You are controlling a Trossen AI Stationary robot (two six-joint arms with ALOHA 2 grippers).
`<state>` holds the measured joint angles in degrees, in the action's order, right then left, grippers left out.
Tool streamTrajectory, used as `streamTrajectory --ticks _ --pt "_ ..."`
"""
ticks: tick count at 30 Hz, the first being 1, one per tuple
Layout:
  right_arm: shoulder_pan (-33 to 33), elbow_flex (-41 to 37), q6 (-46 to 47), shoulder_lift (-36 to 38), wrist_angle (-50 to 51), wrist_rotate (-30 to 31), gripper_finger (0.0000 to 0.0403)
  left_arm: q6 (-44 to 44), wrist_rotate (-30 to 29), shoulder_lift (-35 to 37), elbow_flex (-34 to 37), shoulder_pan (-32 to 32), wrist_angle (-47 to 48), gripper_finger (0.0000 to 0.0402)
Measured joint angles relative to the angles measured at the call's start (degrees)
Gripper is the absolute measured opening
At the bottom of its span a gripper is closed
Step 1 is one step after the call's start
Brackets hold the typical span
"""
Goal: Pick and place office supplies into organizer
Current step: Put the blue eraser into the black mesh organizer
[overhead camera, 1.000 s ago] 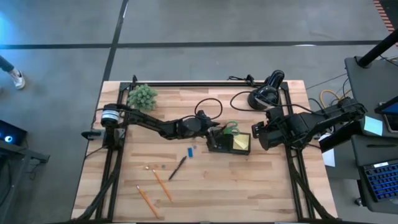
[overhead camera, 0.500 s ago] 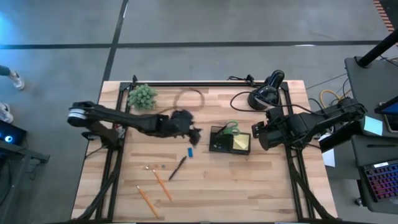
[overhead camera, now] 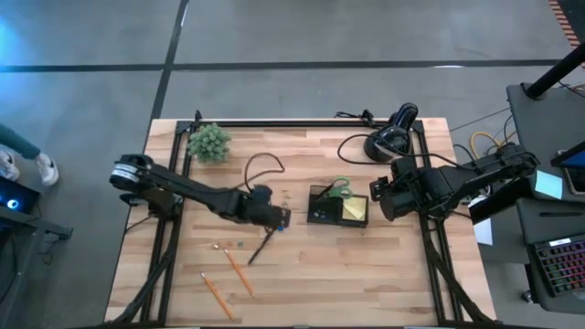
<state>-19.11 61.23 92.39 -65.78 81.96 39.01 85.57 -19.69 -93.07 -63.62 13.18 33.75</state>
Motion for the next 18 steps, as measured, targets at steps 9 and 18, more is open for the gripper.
streamTrajectory --ticks 9,18 --pt "-0.1 -0.1 -2.4 0.0 0.0 -1.5 0.0219 4.1 4.0 -7.9 -2.1 1.6 0.8 0.0141" --pt "-0.1 -0.3 -4.5 0.0 0.1 -1.7 0.0219 5.7 4.4 -12.3 -4.5 1.4 0.2 0.0141"
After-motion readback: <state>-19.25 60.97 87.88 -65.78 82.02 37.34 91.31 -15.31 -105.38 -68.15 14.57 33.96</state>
